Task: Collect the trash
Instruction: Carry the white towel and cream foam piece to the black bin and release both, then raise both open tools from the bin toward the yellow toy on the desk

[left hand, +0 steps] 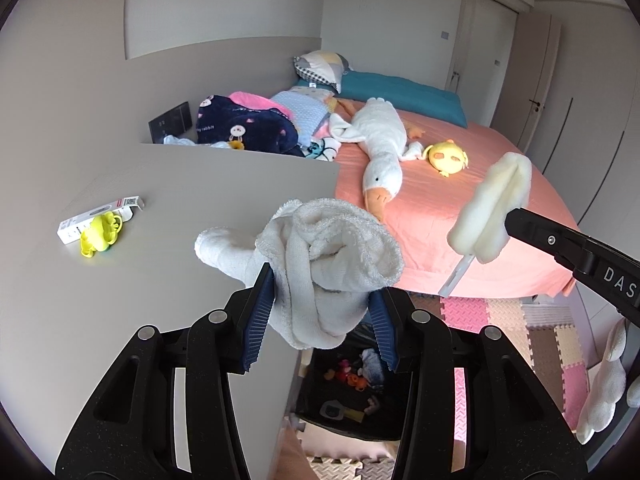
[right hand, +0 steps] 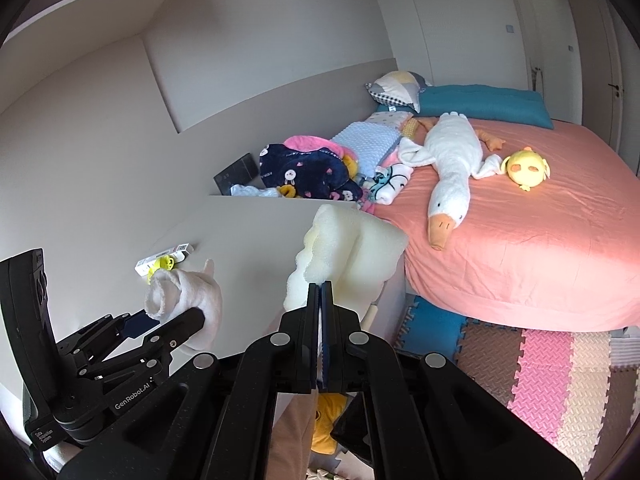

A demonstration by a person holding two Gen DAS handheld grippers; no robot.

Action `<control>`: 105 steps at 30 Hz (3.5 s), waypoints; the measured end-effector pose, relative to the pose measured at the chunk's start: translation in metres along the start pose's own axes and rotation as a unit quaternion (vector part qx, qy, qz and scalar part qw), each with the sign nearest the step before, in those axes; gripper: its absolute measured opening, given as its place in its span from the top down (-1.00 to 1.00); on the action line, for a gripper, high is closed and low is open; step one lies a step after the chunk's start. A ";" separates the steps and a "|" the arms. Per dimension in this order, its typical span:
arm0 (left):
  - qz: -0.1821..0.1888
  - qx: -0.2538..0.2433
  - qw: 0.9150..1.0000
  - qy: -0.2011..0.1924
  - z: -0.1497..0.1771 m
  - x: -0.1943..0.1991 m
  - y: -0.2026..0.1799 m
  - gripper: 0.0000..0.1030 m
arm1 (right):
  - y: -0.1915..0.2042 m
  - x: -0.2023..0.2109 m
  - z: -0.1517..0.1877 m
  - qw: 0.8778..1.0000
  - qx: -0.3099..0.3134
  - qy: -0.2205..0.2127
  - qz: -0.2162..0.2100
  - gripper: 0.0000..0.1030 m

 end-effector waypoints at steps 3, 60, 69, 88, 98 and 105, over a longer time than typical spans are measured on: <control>0.009 -0.010 1.000 0.001 -0.003 -0.003 -0.016 0.13 | -0.013 0.007 -0.001 1.000 -0.005 -0.004 0.010 0.97; 0.037 -0.049 0.997 0.047 0.006 -0.049 -0.064 -0.88 | -0.118 0.014 -0.010 0.987 -0.051 -0.034 0.147 -0.40; 0.033 -0.053 0.997 0.041 0.005 -0.046 -0.062 -0.88 | -0.110 0.008 -0.006 0.988 -0.047 -0.029 0.142 -0.40; 0.009 -0.035 0.998 0.042 0.016 -0.038 -0.019 -0.88 | -0.063 -0.024 0.003 0.994 -0.032 -0.010 0.106 -0.40; -0.025 0.002 0.998 0.049 0.033 -0.029 0.038 -0.88 | -0.013 -0.053 0.013 0.997 -0.004 0.009 0.076 -0.40; -0.049 0.022 0.997 0.055 0.047 -0.027 0.074 -0.88 | 0.019 -0.076 0.021 0.998 0.008 0.026 0.058 -0.41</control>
Point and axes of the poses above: each gripper's, at about its wrist camera, not at the fingertips, and x roughly against the way its jaws point, y to its left, z to its underside, the point moved 9 cm from there along -x, roughly the way its jaws point, and after that the axes turned 15 degrees about -x, right-handed, at the moved point
